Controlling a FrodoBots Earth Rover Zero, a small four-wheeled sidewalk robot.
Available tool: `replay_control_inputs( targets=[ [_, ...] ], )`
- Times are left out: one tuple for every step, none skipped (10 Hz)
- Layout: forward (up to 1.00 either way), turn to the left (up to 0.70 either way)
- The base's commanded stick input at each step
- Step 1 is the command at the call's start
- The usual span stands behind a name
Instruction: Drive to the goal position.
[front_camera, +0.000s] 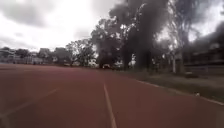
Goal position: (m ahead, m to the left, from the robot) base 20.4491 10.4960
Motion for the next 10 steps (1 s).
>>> replay_control_inputs(
  targets=[
    [0.70,0.00],
    [0.70,0.00],
    [0.70,0.00],
    [0.70,0.00],
    [0.70,0.00],
    [0.70,0.00],
    [0.70,0.00],
    [0.70,0.00],
    [0.70,0.00],
    [0.70,0.00]
  ],
)
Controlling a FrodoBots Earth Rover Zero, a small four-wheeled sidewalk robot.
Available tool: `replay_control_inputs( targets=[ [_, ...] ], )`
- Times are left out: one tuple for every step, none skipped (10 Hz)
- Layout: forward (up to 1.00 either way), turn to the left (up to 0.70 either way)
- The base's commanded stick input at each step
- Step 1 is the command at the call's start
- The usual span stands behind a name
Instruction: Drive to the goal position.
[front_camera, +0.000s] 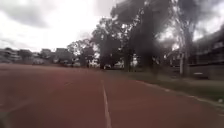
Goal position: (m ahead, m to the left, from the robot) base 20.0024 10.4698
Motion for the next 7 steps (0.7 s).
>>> replay_control_inputs(
  targets=[
    [0.70,0.00],
    [0.70,0.00],
    [0.70,0.00],
    [0.70,0.00],
    [0.70,0.00],
    [0.70,0.00],
    [0.70,0.00]
  ],
)
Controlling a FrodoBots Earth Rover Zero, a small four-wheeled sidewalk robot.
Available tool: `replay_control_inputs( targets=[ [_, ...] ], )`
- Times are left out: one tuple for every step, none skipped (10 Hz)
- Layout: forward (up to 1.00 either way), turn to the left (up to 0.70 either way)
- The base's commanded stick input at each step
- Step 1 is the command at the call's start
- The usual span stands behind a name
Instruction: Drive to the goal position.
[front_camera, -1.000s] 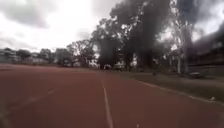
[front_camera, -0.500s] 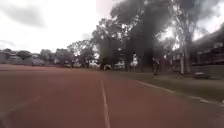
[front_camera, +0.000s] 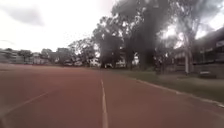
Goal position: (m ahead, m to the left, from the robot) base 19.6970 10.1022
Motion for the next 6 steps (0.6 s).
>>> replay_control_inputs(
  targets=[
    [0.70,0.00],
    [0.70,0.00],
    [0.70,0.00],
    [0.70,0.00],
    [0.70,0.00],
    [0.70,0.00]
  ],
)
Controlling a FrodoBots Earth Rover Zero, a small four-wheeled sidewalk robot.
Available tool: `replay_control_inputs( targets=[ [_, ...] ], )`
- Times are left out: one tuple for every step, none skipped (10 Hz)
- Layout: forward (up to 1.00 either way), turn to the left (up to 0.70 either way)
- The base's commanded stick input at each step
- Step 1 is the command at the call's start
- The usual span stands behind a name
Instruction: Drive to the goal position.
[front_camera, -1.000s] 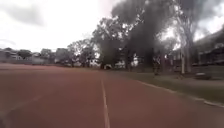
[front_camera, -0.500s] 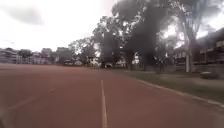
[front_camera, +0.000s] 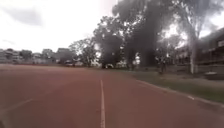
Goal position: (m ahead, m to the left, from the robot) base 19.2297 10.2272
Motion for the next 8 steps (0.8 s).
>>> replay_control_inputs(
  targets=[
    [0.70,0.00],
    [0.70,0.00],
    [0.70,0.00],
    [0.70,0.00],
    [0.70,0.00],
    [0.70,0.35],
    [0.70,0.35],
    [0.70,0.35]
  ],
)
